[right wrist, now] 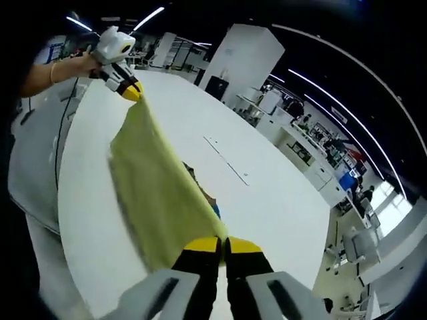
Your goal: Fold the garment on the visible template until the final outline fits inside the template.
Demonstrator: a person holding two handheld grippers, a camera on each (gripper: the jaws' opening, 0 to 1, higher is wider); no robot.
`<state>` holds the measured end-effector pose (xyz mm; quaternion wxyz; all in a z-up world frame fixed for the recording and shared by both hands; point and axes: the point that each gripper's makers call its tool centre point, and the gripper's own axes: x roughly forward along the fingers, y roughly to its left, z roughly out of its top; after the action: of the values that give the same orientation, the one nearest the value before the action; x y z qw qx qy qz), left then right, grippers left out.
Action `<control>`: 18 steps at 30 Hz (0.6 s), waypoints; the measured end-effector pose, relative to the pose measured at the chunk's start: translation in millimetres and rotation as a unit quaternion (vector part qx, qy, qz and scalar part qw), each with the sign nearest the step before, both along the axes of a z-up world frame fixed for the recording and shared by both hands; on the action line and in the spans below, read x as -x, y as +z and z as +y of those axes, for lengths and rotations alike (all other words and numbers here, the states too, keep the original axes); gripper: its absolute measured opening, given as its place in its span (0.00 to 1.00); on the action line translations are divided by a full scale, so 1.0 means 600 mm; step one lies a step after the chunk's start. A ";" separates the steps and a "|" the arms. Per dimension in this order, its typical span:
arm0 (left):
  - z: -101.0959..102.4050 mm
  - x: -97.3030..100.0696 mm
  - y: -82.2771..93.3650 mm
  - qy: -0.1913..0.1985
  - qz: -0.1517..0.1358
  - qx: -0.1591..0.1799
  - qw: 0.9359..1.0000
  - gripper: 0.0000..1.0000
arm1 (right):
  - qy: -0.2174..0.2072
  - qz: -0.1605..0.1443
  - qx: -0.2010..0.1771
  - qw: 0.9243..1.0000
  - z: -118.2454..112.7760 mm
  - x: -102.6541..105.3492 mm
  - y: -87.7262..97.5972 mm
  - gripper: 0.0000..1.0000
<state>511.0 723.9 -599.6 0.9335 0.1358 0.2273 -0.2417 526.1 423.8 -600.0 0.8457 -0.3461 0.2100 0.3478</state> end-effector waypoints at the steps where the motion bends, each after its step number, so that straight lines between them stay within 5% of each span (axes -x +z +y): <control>1: 0.002 -0.005 -0.002 0.004 0.000 -0.004 1.000 0.00 | -0.001 -0.001 0.000 1.000 0.001 -0.007 -0.001 0.00; 18: 0.017 -0.085 -0.058 0.029 0.021 -0.011 0.999 0.00 | -0.030 0.029 0.018 0.999 0.007 -0.088 -0.065 0.00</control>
<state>561.8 734.0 -634.4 0.9337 0.1340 0.2529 -0.2151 578.7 427.9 -639.0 0.8429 -0.3449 0.2507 0.3283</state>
